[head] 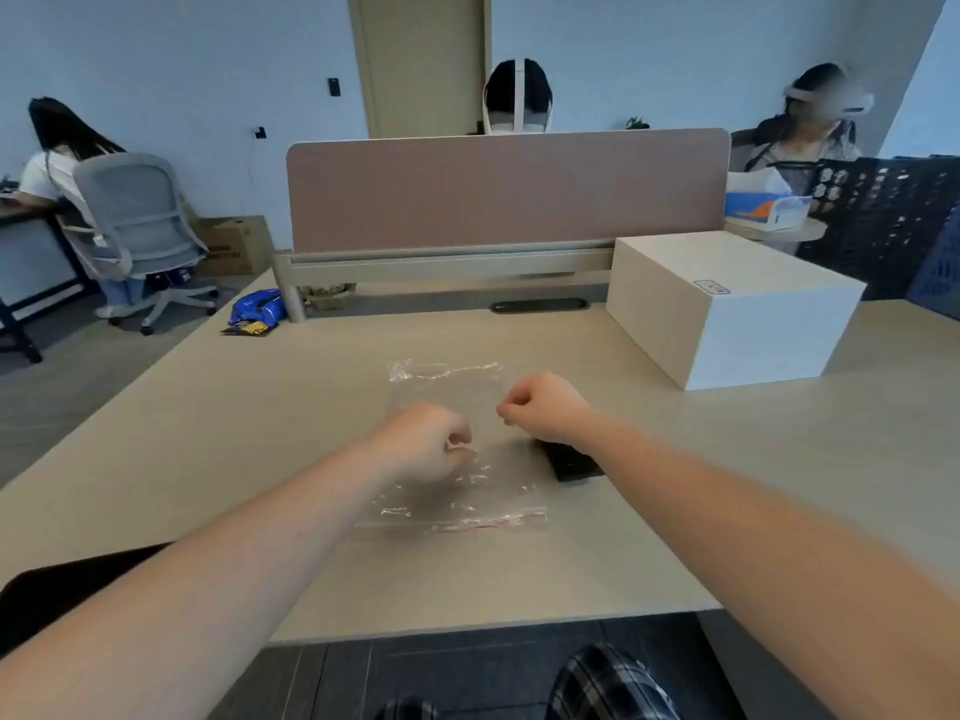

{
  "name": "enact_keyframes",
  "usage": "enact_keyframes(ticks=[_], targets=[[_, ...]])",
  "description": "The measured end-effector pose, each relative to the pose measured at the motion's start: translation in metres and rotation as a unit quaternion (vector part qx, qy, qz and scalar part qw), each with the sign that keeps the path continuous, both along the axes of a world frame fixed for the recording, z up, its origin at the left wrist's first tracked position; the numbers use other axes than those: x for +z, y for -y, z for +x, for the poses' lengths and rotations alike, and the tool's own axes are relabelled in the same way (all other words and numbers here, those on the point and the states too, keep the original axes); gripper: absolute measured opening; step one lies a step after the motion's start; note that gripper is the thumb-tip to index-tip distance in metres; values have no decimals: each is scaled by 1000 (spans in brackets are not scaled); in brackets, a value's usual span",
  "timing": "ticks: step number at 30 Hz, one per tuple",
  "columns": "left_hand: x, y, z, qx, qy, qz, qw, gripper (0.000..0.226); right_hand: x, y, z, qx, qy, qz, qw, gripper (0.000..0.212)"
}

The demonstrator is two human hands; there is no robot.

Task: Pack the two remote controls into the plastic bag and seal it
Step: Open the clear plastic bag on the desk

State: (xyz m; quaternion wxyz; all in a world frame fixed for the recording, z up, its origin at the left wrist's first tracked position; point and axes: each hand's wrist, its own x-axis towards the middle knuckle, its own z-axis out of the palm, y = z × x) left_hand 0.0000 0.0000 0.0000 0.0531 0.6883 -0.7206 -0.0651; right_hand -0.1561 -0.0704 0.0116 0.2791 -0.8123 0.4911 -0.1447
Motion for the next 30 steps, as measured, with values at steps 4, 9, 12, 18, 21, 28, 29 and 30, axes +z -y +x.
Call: enact_keyframes(ticks=[4,9,12,18,21,28,29,30], targets=[[-7,-16,-11,-30,-11,89,996,60,-6,-10,-16,29,17,42,999,24],[-24,-26,-16,-92,57,57,992,38,-16,-22,-26,50,50,65,995,19],[-30,-28,-20,-94,95,1,991,23,-21,-26,-31,53,55,85,993,16],[-37,-24,-21,-32,50,-37,998,23,-28,-29,-37,20,99,68,993,12],[-38,-21,-18,16,-19,-60,998,35,-32,-27,-38,-39,143,14,989,18],[-31,-7,-20,130,-278,-115,945,8,-38,-31,-36,-16,164,192,968,28],[-31,-7,-23,131,-317,-115,932,9,-40,-31,-34,-11,179,206,962,25],[-30,-7,-26,132,-348,-115,921,10,-41,-33,-31,-7,200,223,954,21]])
